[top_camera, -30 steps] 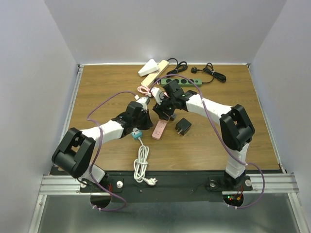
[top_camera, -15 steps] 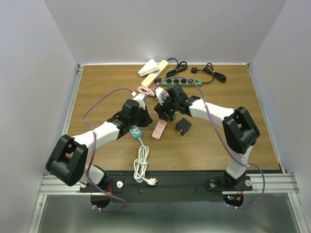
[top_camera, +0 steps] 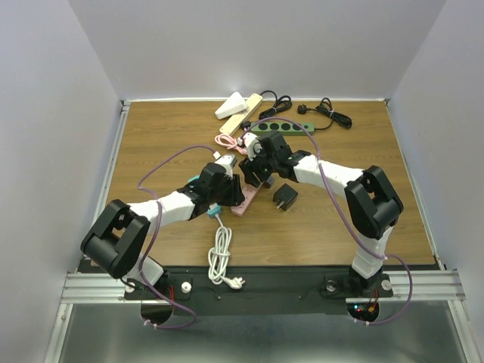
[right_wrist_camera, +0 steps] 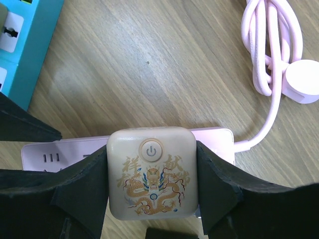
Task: Insert the plug
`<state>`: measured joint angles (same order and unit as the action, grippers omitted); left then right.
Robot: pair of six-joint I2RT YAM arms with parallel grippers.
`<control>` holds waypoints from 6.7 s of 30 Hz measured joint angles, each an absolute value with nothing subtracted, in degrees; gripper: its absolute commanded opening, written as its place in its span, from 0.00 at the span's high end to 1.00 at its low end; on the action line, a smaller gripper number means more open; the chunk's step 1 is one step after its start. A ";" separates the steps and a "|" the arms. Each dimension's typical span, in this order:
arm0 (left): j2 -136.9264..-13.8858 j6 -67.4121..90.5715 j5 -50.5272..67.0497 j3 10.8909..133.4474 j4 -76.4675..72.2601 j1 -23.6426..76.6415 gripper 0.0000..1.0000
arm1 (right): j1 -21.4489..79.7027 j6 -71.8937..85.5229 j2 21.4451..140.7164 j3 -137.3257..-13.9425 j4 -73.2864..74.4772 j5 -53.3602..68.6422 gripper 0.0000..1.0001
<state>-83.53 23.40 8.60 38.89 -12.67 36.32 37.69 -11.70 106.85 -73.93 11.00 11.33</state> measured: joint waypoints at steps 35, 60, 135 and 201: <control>-89.52 25.63 4.58 38.59 -21.17 36.64 0.80 | 41.01 -1.74 100.27 -57.60 -8.93 2.04 1.00; -89.91 25.98 4.16 38.33 -22.50 37.01 0.82 | 45.01 8.93 98.48 -46.46 -23.16 -9.34 1.00; -80.18 29.43 -1.50 25.76 -29.41 38.37 0.66 | 53.34 25.71 103.24 -45.89 -24.99 -26.15 1.00; -83.70 35.92 -9.54 30.06 -26.02 42.28 0.73 | 51.07 28.82 93.91 -57.41 10.61 -17.52 0.00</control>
<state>-83.70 35.92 -9.54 30.06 -26.02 42.28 51.07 28.82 93.91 -57.41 10.61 -17.52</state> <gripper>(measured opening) 0.282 0.996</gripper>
